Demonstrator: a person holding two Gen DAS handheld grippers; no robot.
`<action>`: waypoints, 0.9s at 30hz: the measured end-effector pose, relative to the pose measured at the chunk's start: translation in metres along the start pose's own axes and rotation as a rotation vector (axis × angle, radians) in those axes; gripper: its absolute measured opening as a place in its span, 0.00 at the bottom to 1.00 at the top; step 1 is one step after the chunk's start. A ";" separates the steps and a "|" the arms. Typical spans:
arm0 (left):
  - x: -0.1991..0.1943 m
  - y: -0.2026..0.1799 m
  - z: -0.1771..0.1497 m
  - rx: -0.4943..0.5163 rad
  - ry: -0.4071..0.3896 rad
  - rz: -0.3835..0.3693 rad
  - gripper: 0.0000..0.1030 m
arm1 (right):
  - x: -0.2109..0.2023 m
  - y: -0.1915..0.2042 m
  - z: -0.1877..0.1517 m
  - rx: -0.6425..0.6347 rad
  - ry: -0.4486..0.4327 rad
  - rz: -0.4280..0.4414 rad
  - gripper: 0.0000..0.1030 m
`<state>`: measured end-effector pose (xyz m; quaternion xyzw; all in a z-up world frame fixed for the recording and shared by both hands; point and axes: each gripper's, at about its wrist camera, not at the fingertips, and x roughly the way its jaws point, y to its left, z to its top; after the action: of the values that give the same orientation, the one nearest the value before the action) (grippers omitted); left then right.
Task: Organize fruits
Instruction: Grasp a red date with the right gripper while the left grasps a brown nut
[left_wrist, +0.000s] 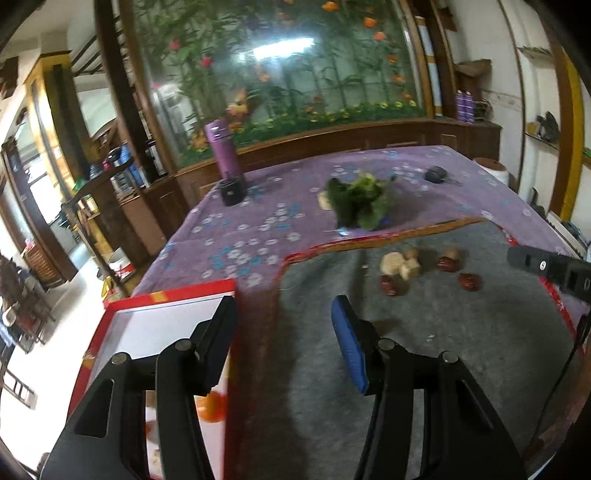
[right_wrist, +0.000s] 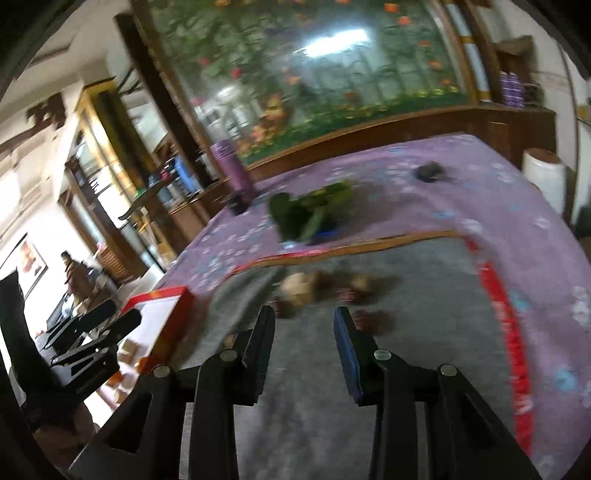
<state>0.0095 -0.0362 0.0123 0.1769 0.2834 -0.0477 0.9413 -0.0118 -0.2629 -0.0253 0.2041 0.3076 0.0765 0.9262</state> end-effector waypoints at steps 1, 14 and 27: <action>0.002 -0.005 0.001 0.005 0.000 -0.010 0.51 | -0.003 -0.009 0.001 0.009 -0.003 -0.017 0.35; 0.056 -0.008 -0.035 -0.007 0.209 -0.084 0.56 | 0.033 -0.066 0.000 0.033 0.172 -0.109 0.36; 0.081 -0.036 -0.013 0.008 0.229 -0.210 0.56 | 0.107 -0.025 -0.003 -0.090 0.288 -0.179 0.20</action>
<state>0.0636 -0.0642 -0.0530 0.1544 0.4058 -0.1263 0.8919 0.0720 -0.2564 -0.0959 0.1213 0.4503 0.0360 0.8839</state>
